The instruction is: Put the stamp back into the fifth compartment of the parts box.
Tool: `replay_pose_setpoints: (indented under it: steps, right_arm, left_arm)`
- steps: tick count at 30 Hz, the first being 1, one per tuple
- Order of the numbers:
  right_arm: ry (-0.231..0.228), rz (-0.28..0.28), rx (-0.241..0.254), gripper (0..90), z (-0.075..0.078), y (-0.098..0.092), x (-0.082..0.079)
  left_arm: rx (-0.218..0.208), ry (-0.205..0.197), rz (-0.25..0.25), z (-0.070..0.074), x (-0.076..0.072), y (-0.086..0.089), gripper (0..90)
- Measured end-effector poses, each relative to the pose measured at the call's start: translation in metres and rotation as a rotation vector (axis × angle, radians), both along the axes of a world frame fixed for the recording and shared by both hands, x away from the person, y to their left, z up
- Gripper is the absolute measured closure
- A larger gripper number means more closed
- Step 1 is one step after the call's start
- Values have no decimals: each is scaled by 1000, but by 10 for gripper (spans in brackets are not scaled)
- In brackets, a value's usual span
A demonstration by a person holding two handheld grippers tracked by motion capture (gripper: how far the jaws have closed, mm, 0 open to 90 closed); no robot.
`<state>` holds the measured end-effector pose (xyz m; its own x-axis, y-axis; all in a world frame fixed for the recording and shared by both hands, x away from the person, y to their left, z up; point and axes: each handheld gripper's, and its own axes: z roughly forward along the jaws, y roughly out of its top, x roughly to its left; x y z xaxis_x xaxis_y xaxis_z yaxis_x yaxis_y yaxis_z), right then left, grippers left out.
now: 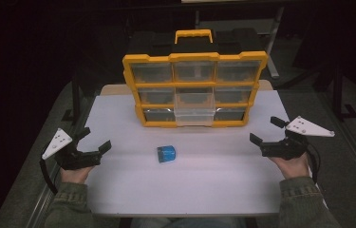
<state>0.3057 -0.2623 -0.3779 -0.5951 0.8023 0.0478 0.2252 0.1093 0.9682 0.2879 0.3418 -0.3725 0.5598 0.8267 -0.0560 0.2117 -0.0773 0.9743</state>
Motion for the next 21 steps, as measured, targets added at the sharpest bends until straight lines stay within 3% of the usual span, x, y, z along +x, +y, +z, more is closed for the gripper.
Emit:
replay_pose_setpoints:
  steps: [14, 17, 21]
  right_arm:
    - [-1, -11, -2, 0, -2, -3, -3]
    - [2, -11, -5, 0, -3, -3, -3]
    - [4, -12, -8, 0, -4, -2, -2]
  left_arm:
    - [25, 32, -13, 2, 0, -1, 0]
    - [10, 32, -21, 5, 1, -2, 0]
    - [60, 37, -41, 12, 3, -8, 0]
